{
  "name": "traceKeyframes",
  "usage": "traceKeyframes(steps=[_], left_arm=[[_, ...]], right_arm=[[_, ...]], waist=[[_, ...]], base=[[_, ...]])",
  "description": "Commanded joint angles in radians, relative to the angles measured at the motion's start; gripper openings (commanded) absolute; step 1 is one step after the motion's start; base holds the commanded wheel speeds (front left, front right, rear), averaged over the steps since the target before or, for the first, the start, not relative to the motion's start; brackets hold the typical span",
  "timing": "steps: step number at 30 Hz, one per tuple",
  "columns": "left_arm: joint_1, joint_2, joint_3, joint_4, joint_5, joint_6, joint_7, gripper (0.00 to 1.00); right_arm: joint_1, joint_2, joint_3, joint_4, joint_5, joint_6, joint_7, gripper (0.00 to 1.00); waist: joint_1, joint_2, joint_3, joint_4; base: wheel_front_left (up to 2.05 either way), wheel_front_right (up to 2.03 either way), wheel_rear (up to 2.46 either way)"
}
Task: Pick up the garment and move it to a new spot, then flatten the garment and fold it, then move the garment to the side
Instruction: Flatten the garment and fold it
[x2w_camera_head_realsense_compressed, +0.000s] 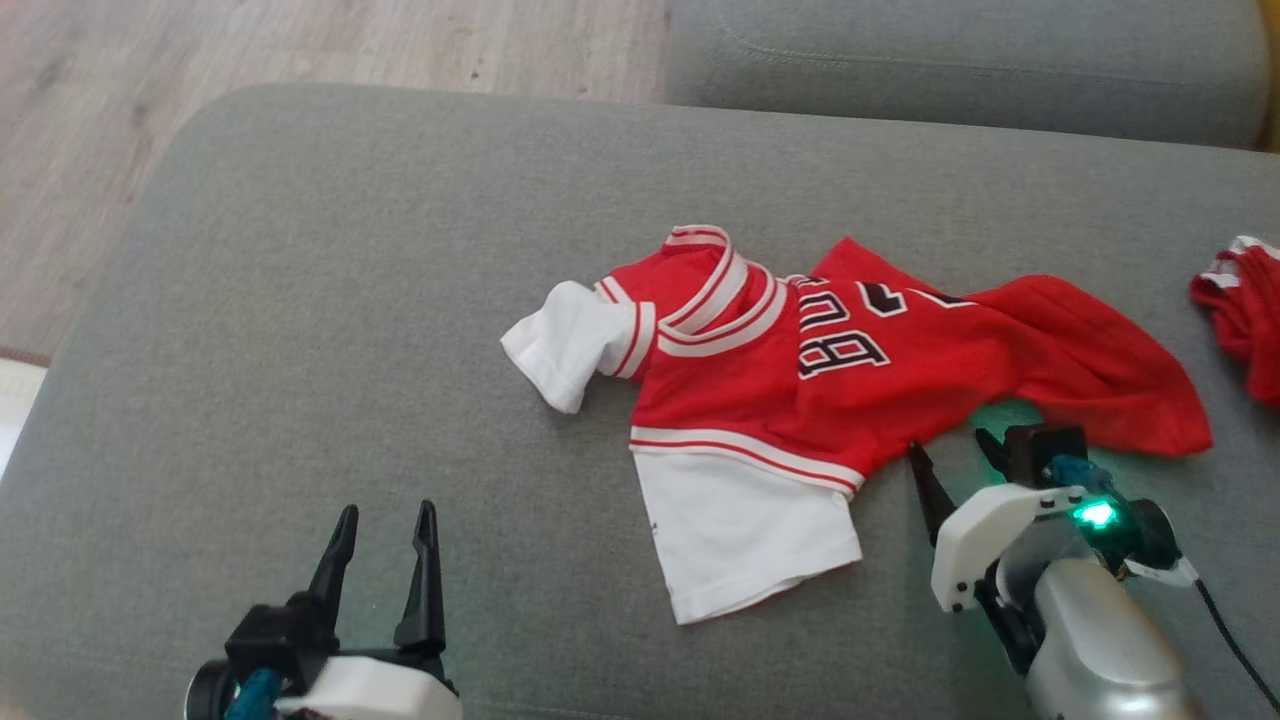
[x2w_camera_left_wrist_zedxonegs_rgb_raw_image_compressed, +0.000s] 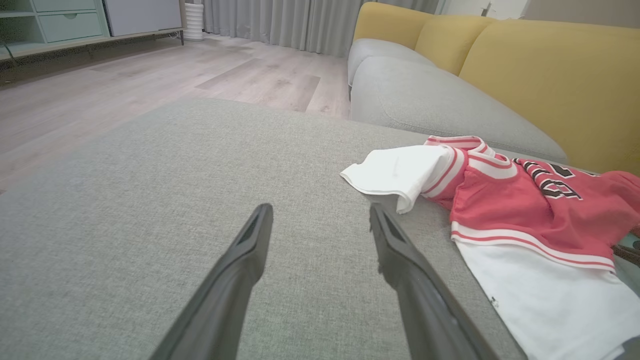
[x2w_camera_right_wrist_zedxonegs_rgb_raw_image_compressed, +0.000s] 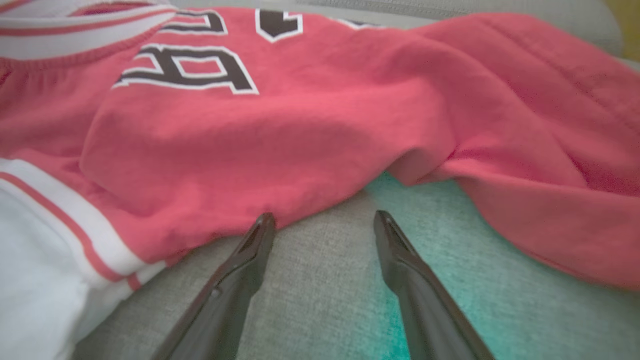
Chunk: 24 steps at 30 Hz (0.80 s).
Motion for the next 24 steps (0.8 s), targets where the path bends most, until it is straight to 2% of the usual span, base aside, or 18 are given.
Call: traceKeyframes(steps=[1,9,10,11,12,13,18,24], left_arm=[[-0.055,0.011,0.032,-0.024,-0.001,-0.003,-0.01,1.0],[-0.067,0.004,0.034,-0.014,0.002,-0.008,-0.014,1.0],[-0.068,0.003,0.035,-0.012,0.002,-0.008,-0.014,1.0],[-0.069,0.002,0.035,-0.011,0.003,-0.009,-0.014,1.0],[-0.069,0.002,0.036,-0.011,0.003,-0.009,-0.015,1.0],[-0.069,0.001,0.038,-0.01,0.003,-0.01,-0.015,1.0],[-0.066,-0.002,0.041,-0.004,0.004,-0.01,-0.017,1.0],[-0.06,-0.006,0.046,0.0,0.003,-0.01,-0.019,1.0]], right_arm=[[-0.059,0.013,0.027,-0.014,0.011,0.007,-0.004,1.0],[-0.135,0.019,0.039,0.101,0.081,0.007,-0.007,1.0],[-0.144,0.02,0.043,0.113,0.083,0.007,-0.012,0.88],[-0.152,0.02,0.052,0.121,0.088,0.007,-0.02,0.47],[-0.16,0.02,0.066,0.127,0.093,0.007,-0.029,0.14],[-0.165,0.02,0.083,0.13,0.106,0.007,-0.038,0.0],[-0.177,0.02,0.206,0.104,0.183,0.007,-0.078,0.0],[-0.16,0.02,0.39,-0.013,0.305,0.007,-0.077,0.0]], waist=[[0.0,0.0,0.007,0.01],[0.0,0.0,0.023,0.049],[0.0,0.0,0.025,0.053],[0.0,0.0,0.025,0.056],[0.0,0.0,0.026,0.058],[0.0,0.0,0.026,0.06],[0.0,0.0,0.021,0.063],[0.0,0.0,0.008,0.054]], base=[[0.0,0.0,0.0],[0.0,0.0,0.0],[0.0,0.0,0.0],[0.0,0.0,0.0],[0.0,0.0,0.0],[0.0,0.0,0.0],[0.0,0.0,0.0],[0.0,0.0,0.0]])
